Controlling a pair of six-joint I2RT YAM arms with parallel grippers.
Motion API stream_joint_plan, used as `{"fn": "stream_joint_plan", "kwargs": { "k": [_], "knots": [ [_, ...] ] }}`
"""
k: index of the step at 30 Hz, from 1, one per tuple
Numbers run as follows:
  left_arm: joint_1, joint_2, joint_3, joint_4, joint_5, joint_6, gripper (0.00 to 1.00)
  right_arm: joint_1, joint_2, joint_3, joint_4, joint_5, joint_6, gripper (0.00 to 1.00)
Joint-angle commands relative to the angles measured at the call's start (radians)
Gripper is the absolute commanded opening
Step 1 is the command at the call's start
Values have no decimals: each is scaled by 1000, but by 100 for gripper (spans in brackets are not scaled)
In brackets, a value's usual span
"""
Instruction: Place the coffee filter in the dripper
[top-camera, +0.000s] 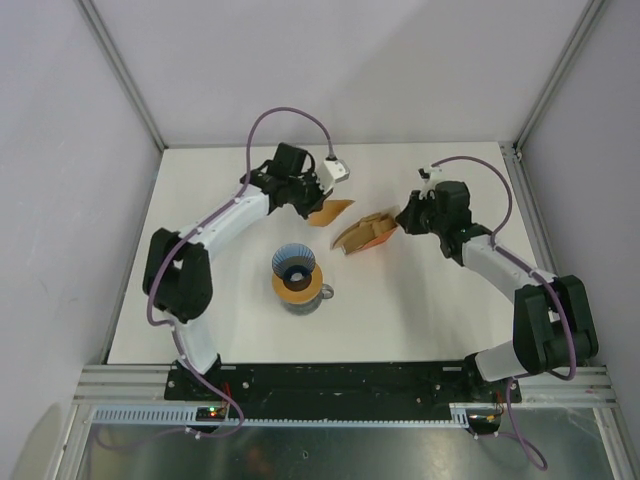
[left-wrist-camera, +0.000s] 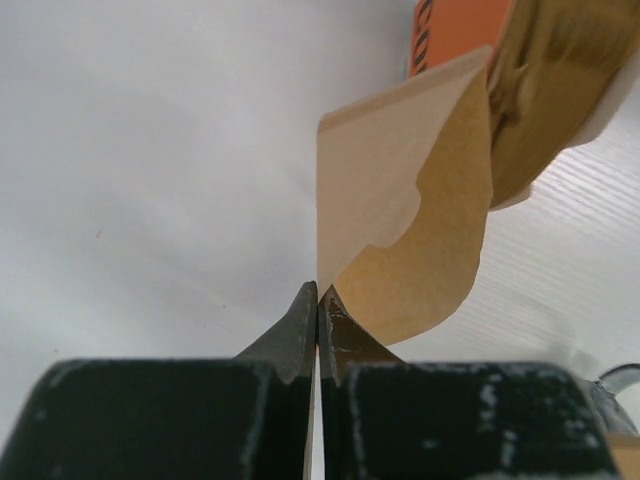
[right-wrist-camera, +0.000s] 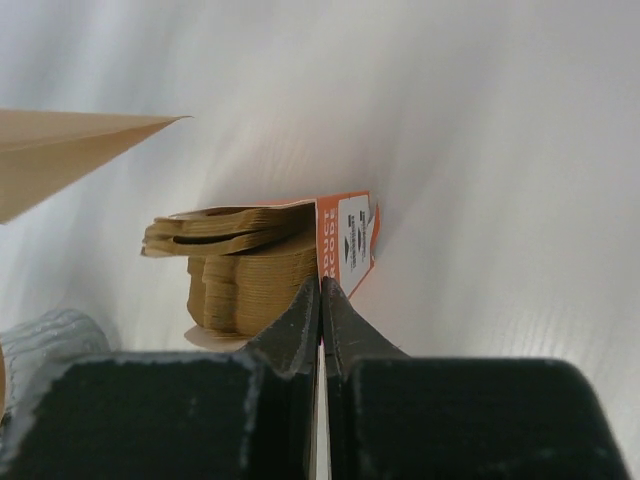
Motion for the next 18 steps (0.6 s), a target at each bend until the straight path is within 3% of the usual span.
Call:
{"fn": "stream_joint_plan", "kwargs": {
  "k": [1, 8, 18],
  "knots": [
    [-2, 80, 70, 11, -74, 8, 0, -26, -18, 37, 47, 47, 64, 0],
    [-7, 231, 236, 11, -168, -54, 0, -35, 22, 40, 95, 58, 181, 0],
    [-104, 298, 254, 11, -279, -11, 0, -24, 58, 40, 231, 92, 342, 0]
  ]
}}
